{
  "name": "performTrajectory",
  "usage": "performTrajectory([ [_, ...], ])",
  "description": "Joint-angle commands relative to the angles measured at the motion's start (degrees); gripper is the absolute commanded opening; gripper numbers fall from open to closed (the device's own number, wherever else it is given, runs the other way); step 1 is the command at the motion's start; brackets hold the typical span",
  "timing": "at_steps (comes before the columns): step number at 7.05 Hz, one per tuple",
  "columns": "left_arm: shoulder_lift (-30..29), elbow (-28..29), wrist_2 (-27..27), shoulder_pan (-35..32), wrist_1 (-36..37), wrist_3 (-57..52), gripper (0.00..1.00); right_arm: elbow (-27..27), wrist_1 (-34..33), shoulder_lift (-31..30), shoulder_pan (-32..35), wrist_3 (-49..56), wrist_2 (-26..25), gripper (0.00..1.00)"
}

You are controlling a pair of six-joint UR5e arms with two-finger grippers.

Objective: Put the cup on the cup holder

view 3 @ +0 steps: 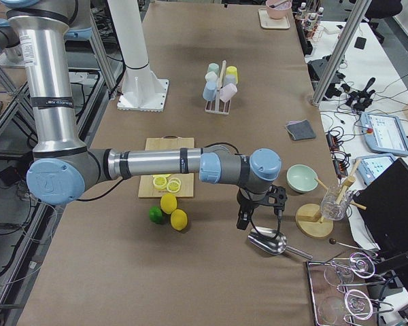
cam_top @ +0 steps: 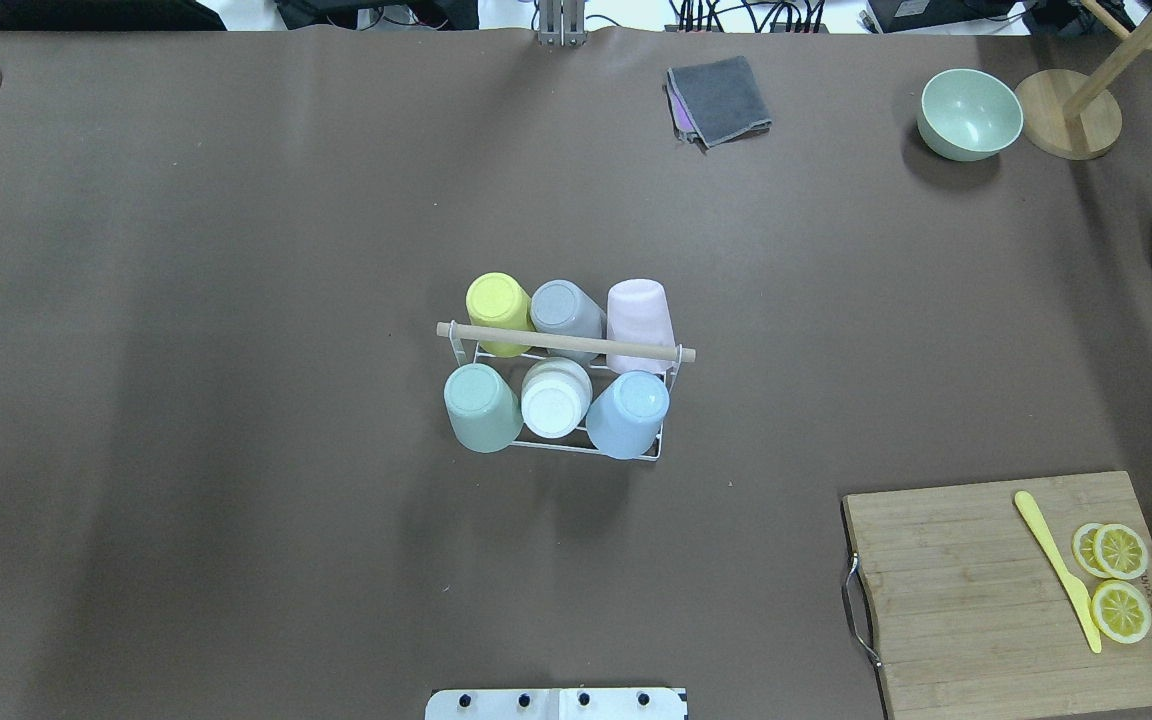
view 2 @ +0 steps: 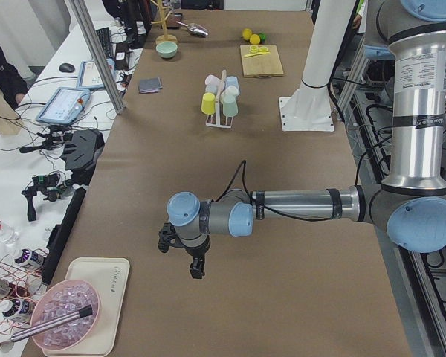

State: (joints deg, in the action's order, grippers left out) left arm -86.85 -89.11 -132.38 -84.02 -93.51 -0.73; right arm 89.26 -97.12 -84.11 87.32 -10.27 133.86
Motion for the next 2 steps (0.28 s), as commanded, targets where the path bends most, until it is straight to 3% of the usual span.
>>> performTrajectory([
  [1,0.10,-0.53,-0.07,0.00,-0.09,0.03,0.97,0.30,0.00,0.00,0.04,0.17,0.00,0.99],
  [2,0.10,-0.53,-0.07,0.00,-0.09,-0.06,0.97,0.39,0.00,0.00,0.04,0.17,-0.09,0.99],
])
